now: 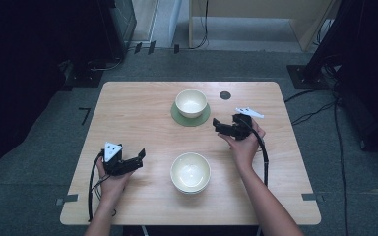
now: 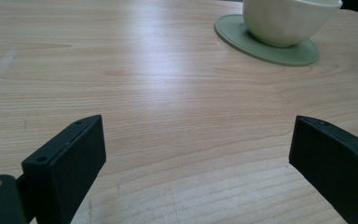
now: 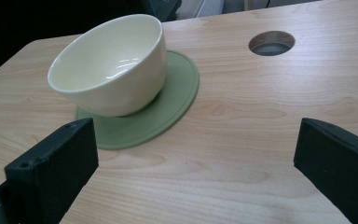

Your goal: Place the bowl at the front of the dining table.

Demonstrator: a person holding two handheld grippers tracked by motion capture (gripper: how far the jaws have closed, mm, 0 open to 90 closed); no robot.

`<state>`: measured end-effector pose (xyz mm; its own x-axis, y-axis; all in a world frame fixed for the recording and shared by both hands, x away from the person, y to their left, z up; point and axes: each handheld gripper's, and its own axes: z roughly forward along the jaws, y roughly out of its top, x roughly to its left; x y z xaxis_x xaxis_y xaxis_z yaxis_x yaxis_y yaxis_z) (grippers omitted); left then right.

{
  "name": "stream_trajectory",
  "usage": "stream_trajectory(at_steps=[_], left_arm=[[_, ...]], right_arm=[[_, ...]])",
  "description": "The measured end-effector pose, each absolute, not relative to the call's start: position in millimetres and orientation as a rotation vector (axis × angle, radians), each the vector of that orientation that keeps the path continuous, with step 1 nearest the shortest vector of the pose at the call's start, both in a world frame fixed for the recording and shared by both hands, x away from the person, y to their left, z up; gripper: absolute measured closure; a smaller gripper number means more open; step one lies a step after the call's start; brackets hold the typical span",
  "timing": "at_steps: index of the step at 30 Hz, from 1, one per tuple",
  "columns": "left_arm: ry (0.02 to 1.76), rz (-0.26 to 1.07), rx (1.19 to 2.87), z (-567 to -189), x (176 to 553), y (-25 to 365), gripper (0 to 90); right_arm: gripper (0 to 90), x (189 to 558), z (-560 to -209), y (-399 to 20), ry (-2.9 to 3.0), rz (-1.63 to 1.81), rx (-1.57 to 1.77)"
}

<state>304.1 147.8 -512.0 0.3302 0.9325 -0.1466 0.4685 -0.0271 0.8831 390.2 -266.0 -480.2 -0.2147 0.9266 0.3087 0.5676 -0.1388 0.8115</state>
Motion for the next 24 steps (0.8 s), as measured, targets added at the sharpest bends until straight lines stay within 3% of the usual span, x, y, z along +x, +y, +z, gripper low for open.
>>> stream_trajectory(at_steps=[24], left_arm=[[1.281, 0.618, 1.651, -512, 303, 148, 3.5]], right_arm=[[0.0, 343, -484, -309, 1.720, 1.253, 1.647]])
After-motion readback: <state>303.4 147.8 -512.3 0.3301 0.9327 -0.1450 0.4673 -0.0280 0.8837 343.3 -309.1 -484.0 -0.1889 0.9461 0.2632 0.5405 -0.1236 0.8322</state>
